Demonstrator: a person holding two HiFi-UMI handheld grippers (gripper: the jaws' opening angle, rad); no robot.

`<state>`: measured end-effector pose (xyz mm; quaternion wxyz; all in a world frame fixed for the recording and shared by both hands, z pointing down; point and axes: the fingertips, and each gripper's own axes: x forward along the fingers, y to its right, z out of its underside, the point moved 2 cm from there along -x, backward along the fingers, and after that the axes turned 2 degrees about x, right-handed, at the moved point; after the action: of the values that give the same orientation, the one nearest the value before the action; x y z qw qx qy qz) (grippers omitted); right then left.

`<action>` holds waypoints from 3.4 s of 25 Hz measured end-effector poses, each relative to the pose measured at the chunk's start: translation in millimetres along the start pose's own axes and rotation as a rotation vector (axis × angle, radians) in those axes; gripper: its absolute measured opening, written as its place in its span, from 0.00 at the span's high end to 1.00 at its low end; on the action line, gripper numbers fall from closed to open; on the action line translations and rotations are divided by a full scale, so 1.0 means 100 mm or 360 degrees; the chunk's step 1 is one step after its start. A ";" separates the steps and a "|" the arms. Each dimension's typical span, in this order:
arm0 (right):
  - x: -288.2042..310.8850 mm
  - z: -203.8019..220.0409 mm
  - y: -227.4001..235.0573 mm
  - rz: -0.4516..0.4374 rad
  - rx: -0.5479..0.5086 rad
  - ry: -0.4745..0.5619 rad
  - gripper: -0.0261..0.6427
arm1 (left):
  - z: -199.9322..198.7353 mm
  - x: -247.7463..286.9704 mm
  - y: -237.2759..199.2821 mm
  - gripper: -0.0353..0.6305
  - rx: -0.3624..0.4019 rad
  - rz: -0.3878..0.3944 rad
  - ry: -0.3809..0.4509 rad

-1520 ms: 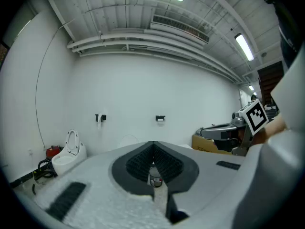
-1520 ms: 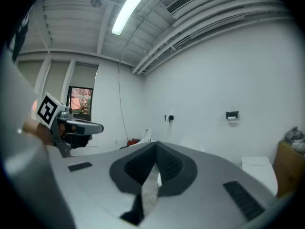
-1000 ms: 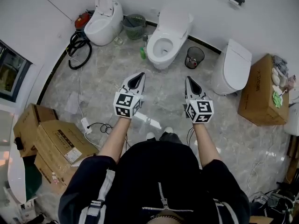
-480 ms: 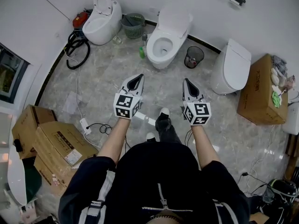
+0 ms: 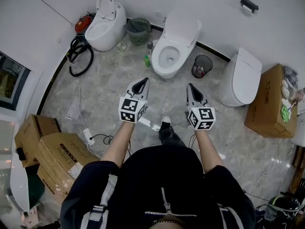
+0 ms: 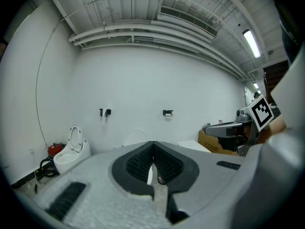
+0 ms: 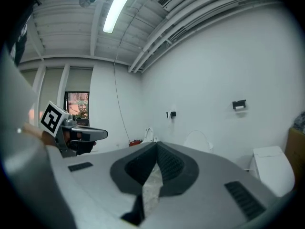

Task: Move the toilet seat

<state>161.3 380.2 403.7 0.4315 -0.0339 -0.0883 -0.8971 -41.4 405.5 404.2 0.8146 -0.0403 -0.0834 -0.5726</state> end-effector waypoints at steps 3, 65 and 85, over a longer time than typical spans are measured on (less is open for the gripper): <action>0.35 -0.06 0.18 -0.0021 0.0009 -0.0011 0.97 | -0.07 0.33 -0.18 0.94 0.0002 -0.0015 -0.0011; 4.61 -0.63 1.97 0.0603 0.0199 -0.0066 0.90 | -0.44 4.88 -3.11 0.94 0.0021 0.0634 -0.0160; 4.61 -0.11 2.51 0.0627 0.0235 -0.0125 0.95 | 0.17 5.36 -2.82 0.94 0.0036 0.0669 -0.0322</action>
<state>69.2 -129.9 488.6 0.5962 -0.0536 -0.1622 -0.7845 -131.2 -184.1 509.7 0.9038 -0.1048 -0.1609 -0.3825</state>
